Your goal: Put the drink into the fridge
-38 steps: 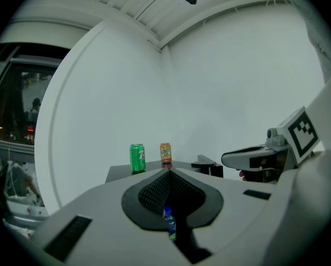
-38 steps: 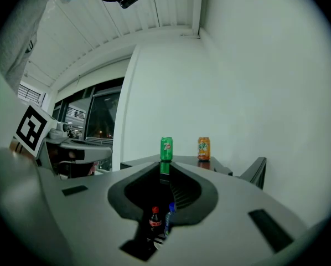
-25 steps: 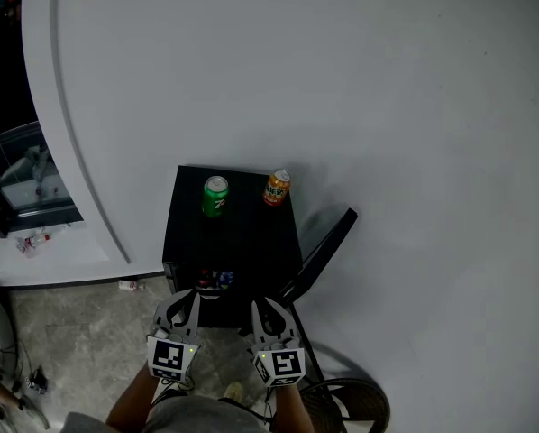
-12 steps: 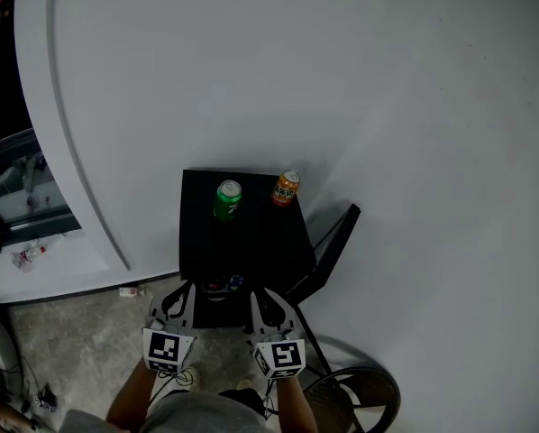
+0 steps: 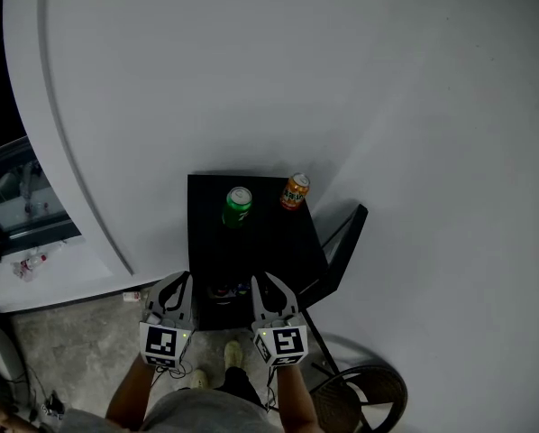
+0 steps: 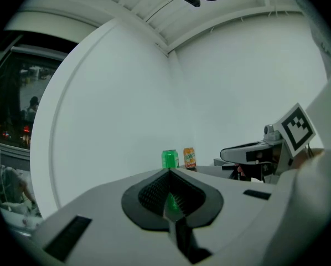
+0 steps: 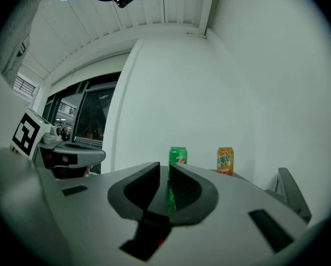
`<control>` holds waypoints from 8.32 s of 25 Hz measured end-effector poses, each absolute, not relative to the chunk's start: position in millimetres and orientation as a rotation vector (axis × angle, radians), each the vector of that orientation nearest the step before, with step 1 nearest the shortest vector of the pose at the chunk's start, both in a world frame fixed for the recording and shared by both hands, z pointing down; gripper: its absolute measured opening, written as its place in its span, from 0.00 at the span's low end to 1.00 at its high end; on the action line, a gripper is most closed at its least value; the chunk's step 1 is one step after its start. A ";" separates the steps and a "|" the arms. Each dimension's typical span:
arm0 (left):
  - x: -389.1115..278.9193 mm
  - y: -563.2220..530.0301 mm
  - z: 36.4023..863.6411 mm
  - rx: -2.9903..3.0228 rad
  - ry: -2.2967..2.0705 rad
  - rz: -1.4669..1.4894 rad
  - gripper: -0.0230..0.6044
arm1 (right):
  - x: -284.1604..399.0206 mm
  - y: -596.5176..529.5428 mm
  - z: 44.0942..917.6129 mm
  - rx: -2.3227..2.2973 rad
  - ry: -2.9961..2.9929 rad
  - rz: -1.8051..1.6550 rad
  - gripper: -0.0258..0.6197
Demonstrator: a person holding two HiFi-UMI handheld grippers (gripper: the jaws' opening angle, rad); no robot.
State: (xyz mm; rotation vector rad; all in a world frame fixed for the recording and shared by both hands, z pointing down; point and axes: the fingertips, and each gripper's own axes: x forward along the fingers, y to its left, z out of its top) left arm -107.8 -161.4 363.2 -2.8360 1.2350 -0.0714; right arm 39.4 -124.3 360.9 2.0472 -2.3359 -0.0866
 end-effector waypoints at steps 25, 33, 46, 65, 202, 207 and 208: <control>-102.1 -281.9 368.5 -2.643 1.636 -0.108 0.04 | 62.6 -284.4 365.3 1.737 -2.537 0.031 0.34; -96.2 -294.4 378.9 -2.640 1.694 -0.113 0.04 | 57.8 -308.5 380.2 1.615 -2.569 0.066 0.49; -103.9 -300.9 385.2 -2.590 1.764 -0.124 0.04 | 55.2 -324.4 385.4 1.559 -2.607 0.079 0.50; -110.7 -284.8 377.5 -2.600 1.739 -0.119 0.04 | 56.5 -323.4 380.7 1.575 -2.597 0.061 0.50; 13.2 -161.5 711.7 -2.813 1.166 -0.222 0.04 | 172.8 -190.5 741.6 2.198 -2.221 -0.005 0.50; 13.9 -158.6 710.0 -2.825 1.163 -0.216 0.04 | 172.8 -185.6 745.9 2.194 -2.190 0.018 0.50; 13.3 -158.1 709.4 -2.831 1.166 -0.215 0.04 | 173.2 -183.9 744.6 2.201 -2.192 0.028 0.50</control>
